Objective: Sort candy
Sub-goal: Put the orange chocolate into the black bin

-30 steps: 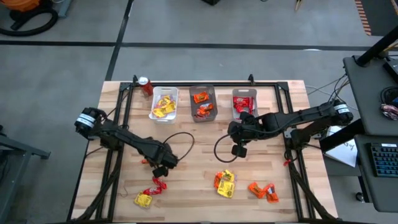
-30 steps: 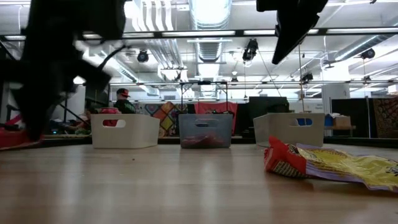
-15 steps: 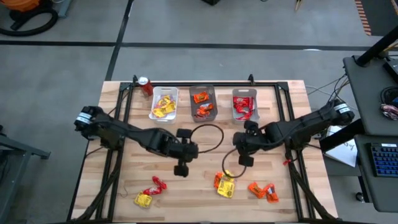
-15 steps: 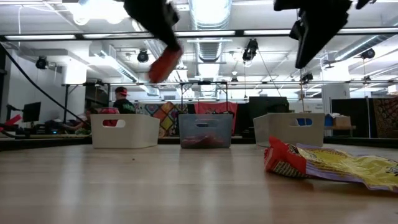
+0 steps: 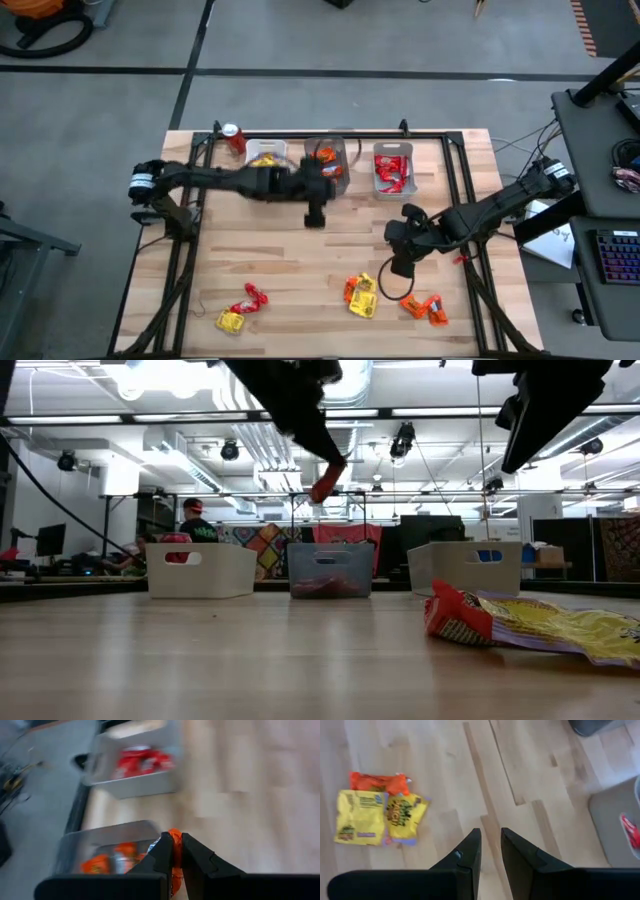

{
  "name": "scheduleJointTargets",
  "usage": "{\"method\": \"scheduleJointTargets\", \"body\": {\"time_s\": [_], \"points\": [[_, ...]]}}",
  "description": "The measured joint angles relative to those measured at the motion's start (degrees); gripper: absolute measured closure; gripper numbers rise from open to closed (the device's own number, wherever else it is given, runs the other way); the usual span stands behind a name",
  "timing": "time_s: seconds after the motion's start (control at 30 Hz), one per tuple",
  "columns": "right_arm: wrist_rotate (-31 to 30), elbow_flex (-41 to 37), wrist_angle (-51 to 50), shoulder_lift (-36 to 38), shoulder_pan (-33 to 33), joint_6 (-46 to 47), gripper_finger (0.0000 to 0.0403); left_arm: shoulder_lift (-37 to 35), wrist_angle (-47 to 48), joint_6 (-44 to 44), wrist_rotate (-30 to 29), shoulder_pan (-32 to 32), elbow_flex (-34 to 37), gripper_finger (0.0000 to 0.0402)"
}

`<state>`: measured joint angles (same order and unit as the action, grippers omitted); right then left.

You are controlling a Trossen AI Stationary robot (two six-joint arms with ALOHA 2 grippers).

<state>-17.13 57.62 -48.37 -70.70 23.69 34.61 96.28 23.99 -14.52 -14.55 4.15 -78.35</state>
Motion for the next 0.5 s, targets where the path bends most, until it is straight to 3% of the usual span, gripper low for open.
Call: {"method": "scheduleJointTargets", "body": {"time_s": [0.23,0.5], "points": [[-1.0,-0.9,1.9,0.6,0.1,0.0,0.0335,4.6,-5.9,0.0,0.0,11.7,0.0,0.0393],[-1.0,-0.9,2.2,0.5,0.1,-0.1,0.0335,10.0,-5.4,0.3,0.1,18.0,-0.1,0.0393]]}}
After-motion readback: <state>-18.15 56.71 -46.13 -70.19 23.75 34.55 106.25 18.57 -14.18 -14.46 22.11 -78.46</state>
